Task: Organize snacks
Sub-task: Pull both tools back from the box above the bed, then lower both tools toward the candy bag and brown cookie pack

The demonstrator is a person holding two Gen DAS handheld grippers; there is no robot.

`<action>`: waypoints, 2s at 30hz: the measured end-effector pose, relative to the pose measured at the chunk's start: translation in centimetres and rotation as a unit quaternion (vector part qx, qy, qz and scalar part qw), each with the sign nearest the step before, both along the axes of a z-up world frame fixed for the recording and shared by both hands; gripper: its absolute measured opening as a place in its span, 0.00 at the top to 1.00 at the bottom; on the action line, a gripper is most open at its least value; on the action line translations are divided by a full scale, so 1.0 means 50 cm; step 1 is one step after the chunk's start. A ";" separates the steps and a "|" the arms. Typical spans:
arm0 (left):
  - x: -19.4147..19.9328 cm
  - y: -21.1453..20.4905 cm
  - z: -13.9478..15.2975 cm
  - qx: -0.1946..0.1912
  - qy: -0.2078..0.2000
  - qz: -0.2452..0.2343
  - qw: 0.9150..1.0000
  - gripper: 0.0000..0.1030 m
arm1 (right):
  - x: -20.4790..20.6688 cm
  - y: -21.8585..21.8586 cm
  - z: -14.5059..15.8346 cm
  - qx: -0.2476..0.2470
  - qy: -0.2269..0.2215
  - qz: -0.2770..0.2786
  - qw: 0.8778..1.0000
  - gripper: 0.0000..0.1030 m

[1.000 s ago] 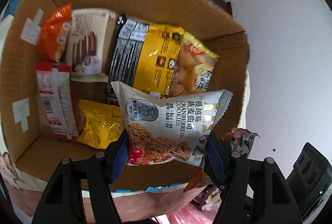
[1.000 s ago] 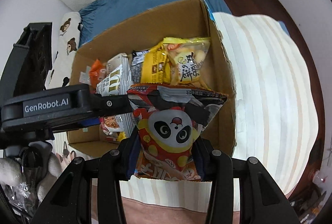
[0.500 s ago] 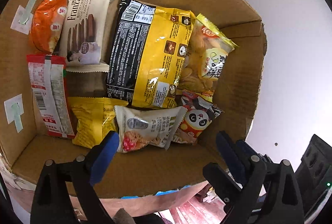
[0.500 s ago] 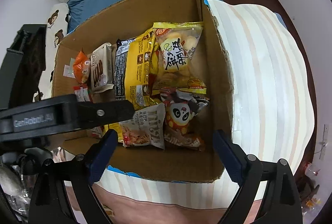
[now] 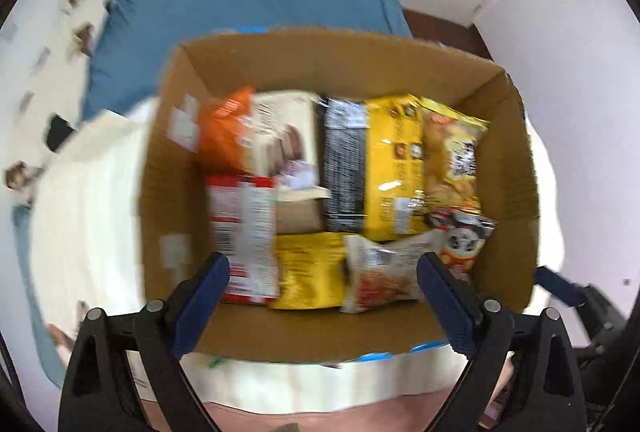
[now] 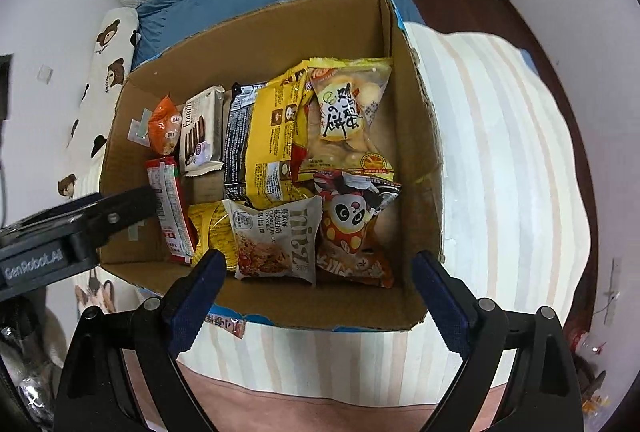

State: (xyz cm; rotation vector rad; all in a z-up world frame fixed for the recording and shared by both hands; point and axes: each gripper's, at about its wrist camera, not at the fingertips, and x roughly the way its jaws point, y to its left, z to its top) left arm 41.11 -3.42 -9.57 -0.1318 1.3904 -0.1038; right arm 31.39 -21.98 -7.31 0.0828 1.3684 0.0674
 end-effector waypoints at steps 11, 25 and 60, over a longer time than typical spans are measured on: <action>-0.097 0.035 0.053 0.049 -0.076 0.022 0.996 0.07 | -0.055 0.039 0.043 -0.010 -0.048 0.009 0.999 0.07; -0.301 0.065 0.190 0.091 -0.227 0.053 0.968 0.07 | -0.252 0.059 0.188 -0.016 -0.188 0.000 0.982 0.07; -0.243 0.164 -0.261 0.135 0.015 0.000 0.991 0.07 | -0.226 0.165 -0.283 0.126 -0.064 -0.062 0.988 0.84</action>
